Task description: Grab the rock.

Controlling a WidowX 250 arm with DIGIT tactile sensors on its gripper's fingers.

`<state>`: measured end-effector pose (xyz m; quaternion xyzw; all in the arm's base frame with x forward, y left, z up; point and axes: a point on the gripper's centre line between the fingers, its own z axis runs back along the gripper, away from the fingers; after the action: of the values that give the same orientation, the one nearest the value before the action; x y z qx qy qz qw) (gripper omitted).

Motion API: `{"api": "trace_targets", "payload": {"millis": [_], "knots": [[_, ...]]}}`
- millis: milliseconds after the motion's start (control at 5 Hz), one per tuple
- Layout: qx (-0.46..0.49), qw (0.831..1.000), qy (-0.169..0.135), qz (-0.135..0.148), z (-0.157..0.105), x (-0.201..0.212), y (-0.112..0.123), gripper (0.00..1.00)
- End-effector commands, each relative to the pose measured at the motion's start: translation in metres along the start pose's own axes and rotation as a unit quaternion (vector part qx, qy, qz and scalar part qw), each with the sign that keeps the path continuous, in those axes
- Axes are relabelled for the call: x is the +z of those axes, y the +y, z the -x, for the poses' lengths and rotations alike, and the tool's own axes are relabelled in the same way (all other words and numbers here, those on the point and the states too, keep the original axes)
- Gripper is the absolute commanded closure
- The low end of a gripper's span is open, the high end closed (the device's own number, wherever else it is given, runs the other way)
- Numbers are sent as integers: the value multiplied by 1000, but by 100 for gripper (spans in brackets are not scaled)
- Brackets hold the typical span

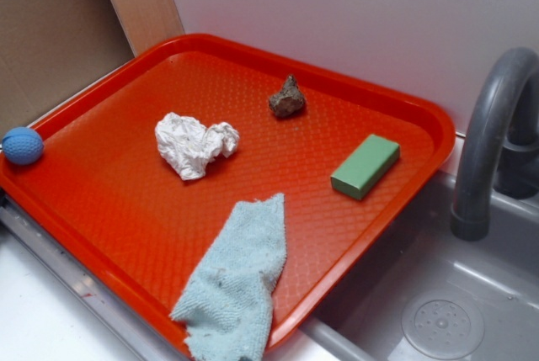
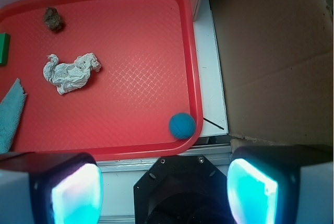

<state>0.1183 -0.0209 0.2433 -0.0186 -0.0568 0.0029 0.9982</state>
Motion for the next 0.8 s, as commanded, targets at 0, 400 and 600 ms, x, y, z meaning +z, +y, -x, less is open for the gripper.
{"api": "trace_targets", "payload": {"millis": [0,400,600], "knots": [[0,1000,0,0,0,0,0,0],[-44,994,-98,1,-18,-31,-51,0],[-82,988,-129,11,-41,-50,-76,0]]}}
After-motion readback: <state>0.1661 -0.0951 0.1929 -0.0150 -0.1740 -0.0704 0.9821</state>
